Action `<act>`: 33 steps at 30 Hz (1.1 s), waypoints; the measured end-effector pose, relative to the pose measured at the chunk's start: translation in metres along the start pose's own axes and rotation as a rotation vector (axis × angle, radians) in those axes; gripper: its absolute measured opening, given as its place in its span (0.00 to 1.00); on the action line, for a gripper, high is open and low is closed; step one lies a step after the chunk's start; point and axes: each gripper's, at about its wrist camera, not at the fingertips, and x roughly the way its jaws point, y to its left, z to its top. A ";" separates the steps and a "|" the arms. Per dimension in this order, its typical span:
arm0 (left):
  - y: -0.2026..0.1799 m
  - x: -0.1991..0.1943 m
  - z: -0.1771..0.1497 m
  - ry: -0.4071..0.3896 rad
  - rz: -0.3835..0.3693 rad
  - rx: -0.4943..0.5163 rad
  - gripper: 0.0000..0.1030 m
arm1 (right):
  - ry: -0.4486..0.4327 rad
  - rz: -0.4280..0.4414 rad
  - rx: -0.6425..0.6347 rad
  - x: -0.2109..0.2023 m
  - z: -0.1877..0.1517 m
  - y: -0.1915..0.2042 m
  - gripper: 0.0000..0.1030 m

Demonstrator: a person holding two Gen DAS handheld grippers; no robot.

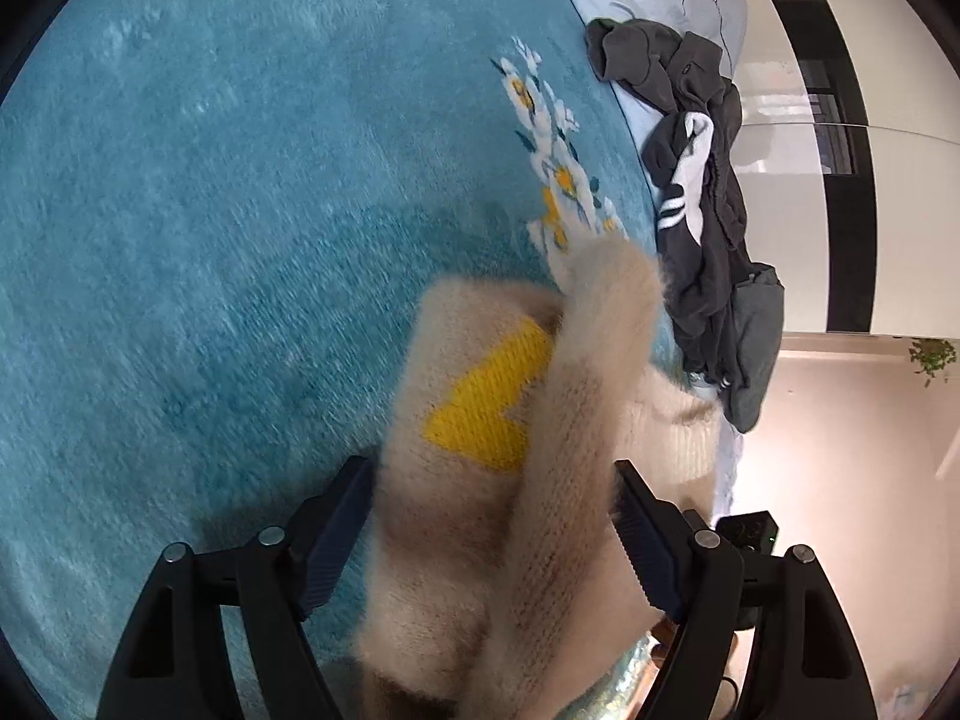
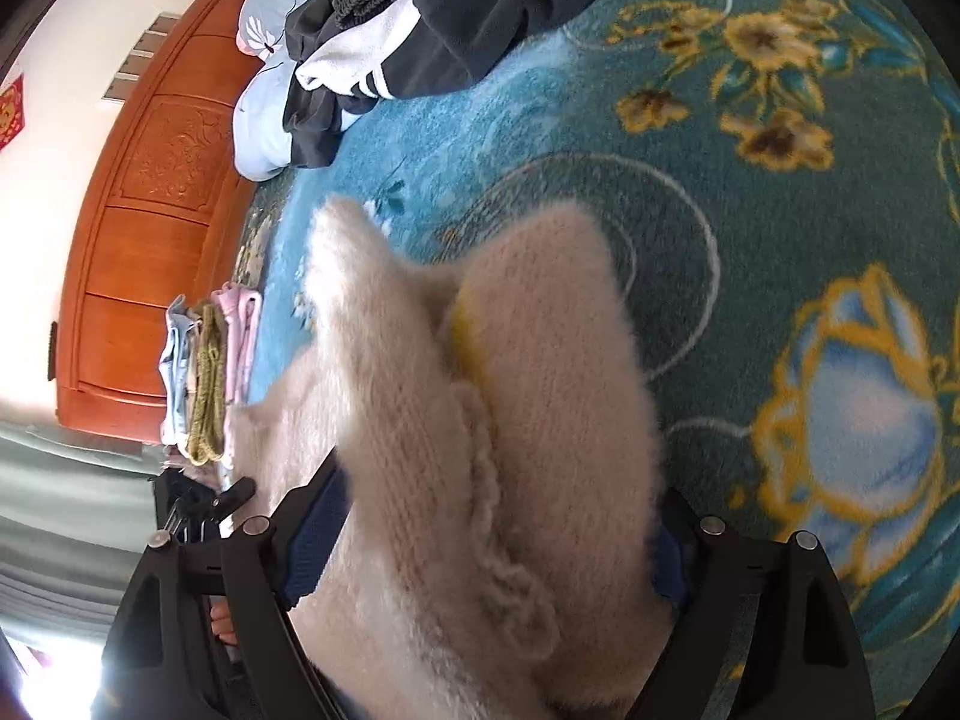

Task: Fold clothes
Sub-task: 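Lift the folded sweater with both grippers and carry it toward the folded clothes stack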

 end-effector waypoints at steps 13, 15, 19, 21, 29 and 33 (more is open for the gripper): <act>-0.018 0.007 -0.018 0.063 0.070 0.092 0.62 | 0.028 0.035 0.072 -0.003 -0.017 0.001 0.83; -0.016 0.005 -0.021 0.054 0.083 0.093 0.58 | 0.027 0.019 0.067 -0.005 -0.015 0.007 0.81; -0.016 0.001 -0.026 0.037 0.097 0.100 0.51 | 0.027 -0.012 0.057 -0.009 -0.010 0.019 0.62; -0.018 -0.003 -0.029 0.027 0.097 0.108 0.47 | 0.026 -0.028 0.052 -0.011 -0.008 0.024 0.51; -0.026 -0.026 -0.031 -0.029 0.061 0.108 0.38 | 0.028 -0.080 0.021 -0.015 0.003 0.054 0.45; -0.035 -0.053 -0.023 -0.102 0.031 0.129 0.36 | 0.044 -0.048 -0.056 -0.003 0.024 0.098 0.44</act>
